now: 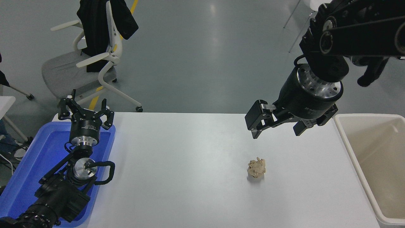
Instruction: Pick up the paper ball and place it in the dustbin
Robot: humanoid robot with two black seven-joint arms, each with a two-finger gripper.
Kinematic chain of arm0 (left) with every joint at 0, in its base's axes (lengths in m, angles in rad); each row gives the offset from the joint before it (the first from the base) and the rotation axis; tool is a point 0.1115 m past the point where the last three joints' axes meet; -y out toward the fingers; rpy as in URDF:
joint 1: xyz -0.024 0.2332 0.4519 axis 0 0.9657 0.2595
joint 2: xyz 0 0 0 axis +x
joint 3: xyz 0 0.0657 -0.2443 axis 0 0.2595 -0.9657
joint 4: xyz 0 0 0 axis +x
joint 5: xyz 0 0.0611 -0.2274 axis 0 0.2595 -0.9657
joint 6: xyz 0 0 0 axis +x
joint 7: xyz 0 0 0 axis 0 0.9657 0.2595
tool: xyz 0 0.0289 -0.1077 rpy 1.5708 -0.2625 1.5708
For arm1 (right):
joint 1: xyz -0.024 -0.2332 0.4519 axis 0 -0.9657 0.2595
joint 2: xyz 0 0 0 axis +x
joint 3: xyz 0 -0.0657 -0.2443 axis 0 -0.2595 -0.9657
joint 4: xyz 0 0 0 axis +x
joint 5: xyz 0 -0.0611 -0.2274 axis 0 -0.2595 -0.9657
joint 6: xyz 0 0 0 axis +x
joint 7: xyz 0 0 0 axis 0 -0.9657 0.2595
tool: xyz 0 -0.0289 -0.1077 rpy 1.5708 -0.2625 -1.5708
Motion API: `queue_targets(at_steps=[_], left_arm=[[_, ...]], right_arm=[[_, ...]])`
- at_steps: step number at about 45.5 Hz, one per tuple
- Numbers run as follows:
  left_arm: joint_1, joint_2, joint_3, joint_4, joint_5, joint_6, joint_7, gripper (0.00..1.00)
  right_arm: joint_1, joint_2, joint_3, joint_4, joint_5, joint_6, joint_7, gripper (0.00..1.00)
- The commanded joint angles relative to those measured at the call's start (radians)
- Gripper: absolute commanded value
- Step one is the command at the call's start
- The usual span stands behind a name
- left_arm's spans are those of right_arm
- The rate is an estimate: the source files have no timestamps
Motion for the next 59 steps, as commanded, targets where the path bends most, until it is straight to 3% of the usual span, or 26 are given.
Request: queue_targets(at_steps=[1,8,38,59], left_arm=[[-0.001,-0.001,-0.002,-0.001,-0.001,0.0,0.001,0.99],[-0.001,0.0,0.0,-0.001,0.0,0.0,0.0,0.99],[-0.001,-0.001,0.0,0.001,0.0,0.0,0.0,0.99],[0.0,-0.001,0.0,-0.001,0.0,0.0,0.0,0.99]], right_arm=[[-0.051,0.0,-0.011,-0.03,-0.013,0.001,0.001,1.0],[-0.103,0.002,-0.009,-0.064,-0.018,-0.014,0.001,1.0],[-0.674,0.01,0.061,-0.36,-0.018,-0.433,0.041,1.0],[-1.03,0.01,0.113,-0.598,-0.166,-0.528,0.039,1.0]])
